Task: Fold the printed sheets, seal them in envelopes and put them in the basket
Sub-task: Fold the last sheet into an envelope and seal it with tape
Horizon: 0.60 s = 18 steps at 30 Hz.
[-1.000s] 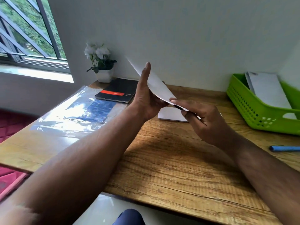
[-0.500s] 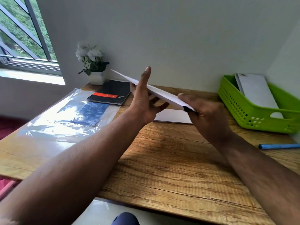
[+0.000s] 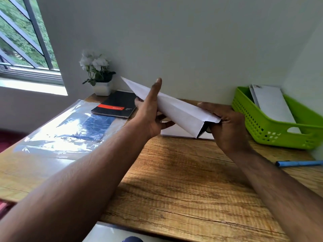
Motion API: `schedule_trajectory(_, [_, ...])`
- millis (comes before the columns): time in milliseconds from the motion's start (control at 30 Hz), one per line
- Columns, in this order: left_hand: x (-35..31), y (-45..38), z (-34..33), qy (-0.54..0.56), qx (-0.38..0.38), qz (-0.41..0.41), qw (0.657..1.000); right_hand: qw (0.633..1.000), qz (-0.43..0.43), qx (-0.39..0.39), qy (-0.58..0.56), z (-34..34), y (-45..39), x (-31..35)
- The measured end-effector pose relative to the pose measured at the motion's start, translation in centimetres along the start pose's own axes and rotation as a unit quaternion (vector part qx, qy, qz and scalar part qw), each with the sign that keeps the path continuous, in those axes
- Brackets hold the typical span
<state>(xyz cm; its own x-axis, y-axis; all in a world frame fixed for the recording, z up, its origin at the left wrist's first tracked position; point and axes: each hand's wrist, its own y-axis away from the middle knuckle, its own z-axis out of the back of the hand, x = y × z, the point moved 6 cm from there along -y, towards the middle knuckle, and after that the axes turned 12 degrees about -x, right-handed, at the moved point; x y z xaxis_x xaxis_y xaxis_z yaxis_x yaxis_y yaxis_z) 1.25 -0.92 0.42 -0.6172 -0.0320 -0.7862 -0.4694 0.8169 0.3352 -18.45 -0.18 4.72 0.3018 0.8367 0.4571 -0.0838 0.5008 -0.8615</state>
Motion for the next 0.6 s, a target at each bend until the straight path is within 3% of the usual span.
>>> schedule_trajectory(67, [-0.2, -0.3, -0.3, 0.028, 0.041, -0.005, 0.999, 0.988, -0.138, -0.025, -0.064, -0.3, 0.1, -1.3])
schedule_trajectory(133, [-0.4, -0.4, -0.7, 0.051, 0.093, -0.005, 0.994, 0.948, -0.281, -0.048, -0.138, -0.7, 0.5, -2.6])
schedule_trajectory(233, [-0.4, -0.3, -1.2, 0.059, 0.160, -0.016, 0.985, 0.828, -0.483, -0.026, -0.285, -2.2, 1.7, -3.6])
schedule_trajectory(300, [-0.2, 0.1, -1.6, 0.096, 0.190, -0.016, 0.977, 0.778, -0.540, 0.009, -0.320, -2.8, 2.3, -3.6])
schedule_trajectory(367, [-0.1, 0.4, -1.7, 0.133, 0.183, -0.021, 0.974, 0.761, -0.560, 0.032, -0.324, -3.3, 2.7, -3.9])
schedule_trajectory(433, [-0.3, 0.7, -1.7, 0.149, 0.179, -0.031, 0.972, 0.785, -0.544, 0.035, -0.295, -3.6, 3.0, -4.3])
schedule_trajectory(533, [-1.1, 0.2, -1.2, 0.179, 0.160, -0.037, 0.970, 0.911, -0.401, -0.005, -0.098, -2.4, 1.9, -4.2])
schedule_trajectory(600, [-1.7, -0.6, -0.5, 0.192, 0.131, -0.048, 0.971, 0.927, -0.363, -0.054, -0.076, -1.4, 1.2, -3.6])
